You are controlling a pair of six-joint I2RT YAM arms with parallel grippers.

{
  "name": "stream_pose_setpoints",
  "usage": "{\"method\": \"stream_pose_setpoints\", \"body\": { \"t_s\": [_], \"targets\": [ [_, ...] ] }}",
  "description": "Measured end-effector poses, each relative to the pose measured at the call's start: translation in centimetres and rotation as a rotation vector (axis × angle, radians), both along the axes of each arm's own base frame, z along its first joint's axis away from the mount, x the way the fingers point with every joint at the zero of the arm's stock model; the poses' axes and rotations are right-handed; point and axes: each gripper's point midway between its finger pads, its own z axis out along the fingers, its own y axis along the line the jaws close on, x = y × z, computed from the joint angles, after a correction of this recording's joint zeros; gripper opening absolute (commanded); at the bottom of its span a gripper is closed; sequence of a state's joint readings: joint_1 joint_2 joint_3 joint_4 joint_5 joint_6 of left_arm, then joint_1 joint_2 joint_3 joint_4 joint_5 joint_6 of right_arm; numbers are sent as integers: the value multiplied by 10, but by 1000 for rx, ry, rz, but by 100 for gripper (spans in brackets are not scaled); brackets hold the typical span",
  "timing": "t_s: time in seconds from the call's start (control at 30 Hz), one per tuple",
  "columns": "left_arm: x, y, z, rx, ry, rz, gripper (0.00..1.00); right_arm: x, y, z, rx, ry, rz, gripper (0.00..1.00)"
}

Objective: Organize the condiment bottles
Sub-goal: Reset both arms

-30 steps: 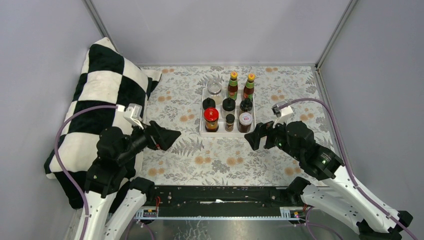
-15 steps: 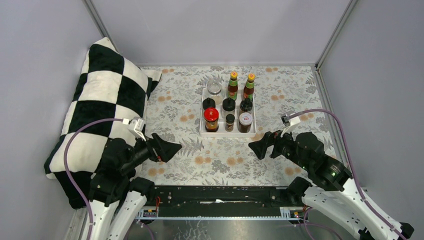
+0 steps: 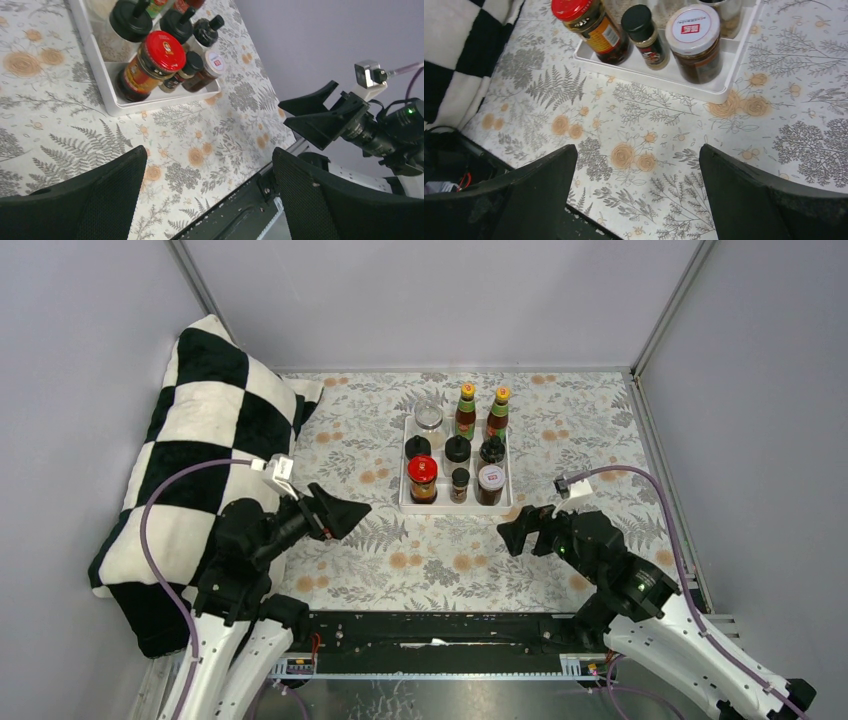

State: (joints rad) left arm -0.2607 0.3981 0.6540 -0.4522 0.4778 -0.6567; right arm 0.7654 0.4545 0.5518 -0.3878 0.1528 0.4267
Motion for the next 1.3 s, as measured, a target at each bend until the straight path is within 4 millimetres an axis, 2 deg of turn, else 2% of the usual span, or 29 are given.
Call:
{"method": "stream_pose_setpoints", "body": {
  "t_s": [0.27, 0.4, 0.67, 0.87, 1.0, 1.13, 1.3],
  "targets": [
    [30, 19, 4, 94, -46, 138, 99, 21, -13, -1, -42, -67, -110, 100],
    [38, 31, 12, 131, -90, 204, 99, 30, -23, 1, -58, -128, -163, 100],
    [52, 38, 29, 171, -143, 254, 99, 39, -47, 2, -72, -236, -277, 100],
    [70, 32, 17, 250, -107, 288, 99, 50, -56, -5, -145, -233, -344, 100],
    [81, 16, 15, 282, -113, 272, 99, 52, -66, 3, -136, -262, -401, 100],
    [107, 11, 6, 254, -90, 267, 99, 54, -75, 10, -119, -282, -446, 100],
    [129, 38, -11, 206, -43, 325, 99, 62, -82, 12, -152, -255, -489, 100]
  ]
}}
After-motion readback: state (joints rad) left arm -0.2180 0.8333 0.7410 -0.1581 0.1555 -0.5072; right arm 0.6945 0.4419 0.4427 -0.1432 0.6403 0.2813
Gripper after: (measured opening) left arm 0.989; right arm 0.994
